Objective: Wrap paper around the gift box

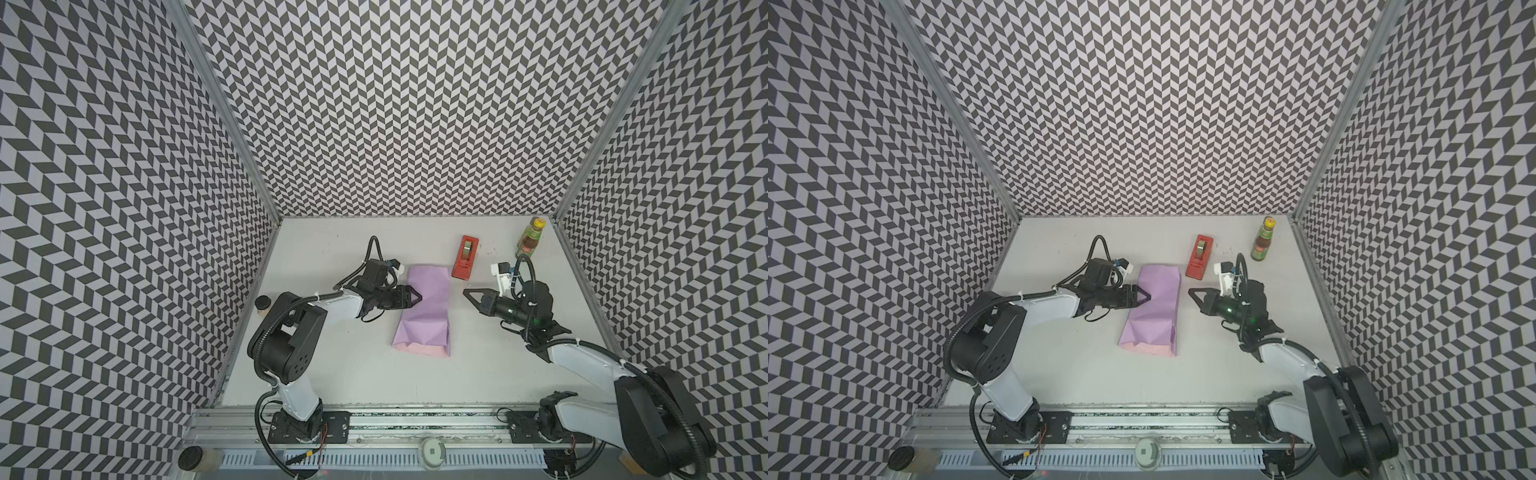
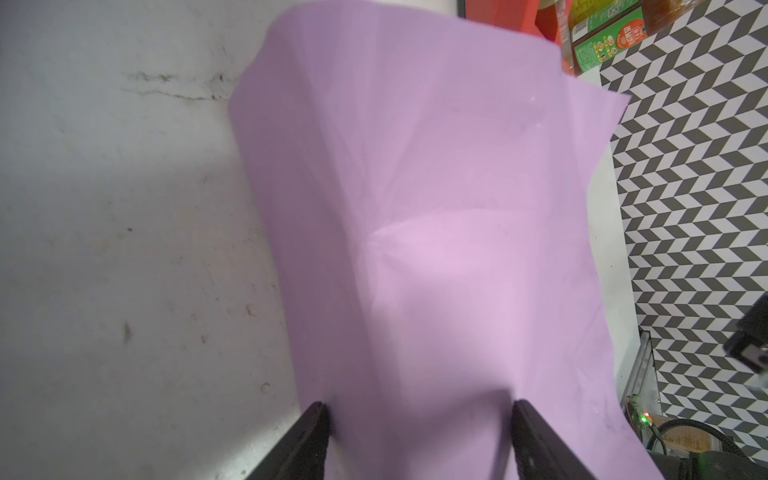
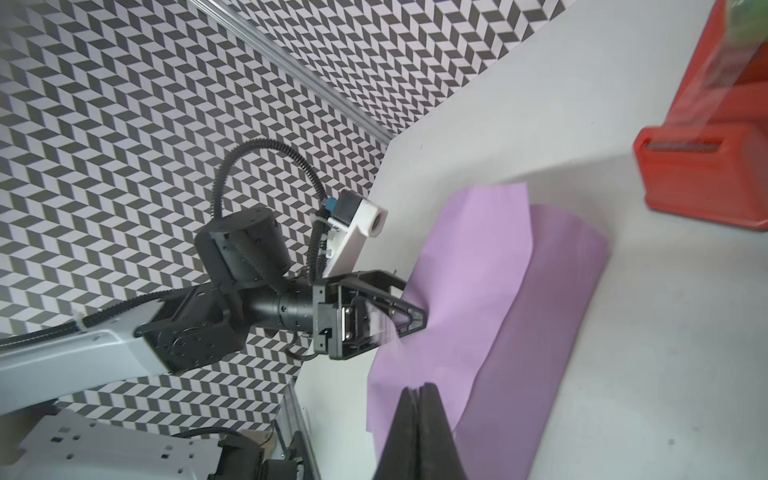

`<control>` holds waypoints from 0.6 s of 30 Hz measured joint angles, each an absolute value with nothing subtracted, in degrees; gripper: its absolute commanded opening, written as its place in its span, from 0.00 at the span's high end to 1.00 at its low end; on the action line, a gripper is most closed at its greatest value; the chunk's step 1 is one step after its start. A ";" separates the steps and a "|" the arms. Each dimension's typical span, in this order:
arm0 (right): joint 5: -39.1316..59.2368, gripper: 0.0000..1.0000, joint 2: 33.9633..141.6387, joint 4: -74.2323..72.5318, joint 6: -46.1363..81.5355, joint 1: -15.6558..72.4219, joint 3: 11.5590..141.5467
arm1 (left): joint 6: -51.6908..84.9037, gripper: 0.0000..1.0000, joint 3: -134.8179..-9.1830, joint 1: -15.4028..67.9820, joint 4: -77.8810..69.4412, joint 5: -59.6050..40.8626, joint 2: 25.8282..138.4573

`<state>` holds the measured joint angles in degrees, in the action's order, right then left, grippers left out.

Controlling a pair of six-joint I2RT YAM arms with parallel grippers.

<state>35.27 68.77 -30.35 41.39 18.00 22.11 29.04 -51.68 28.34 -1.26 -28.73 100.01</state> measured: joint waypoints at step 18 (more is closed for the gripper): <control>-7.22 1.00 74.39 -47.92 64.27 39.31 18.26 | 29.04 0.32 -51.66 28.34 -1.23 -28.71 100.01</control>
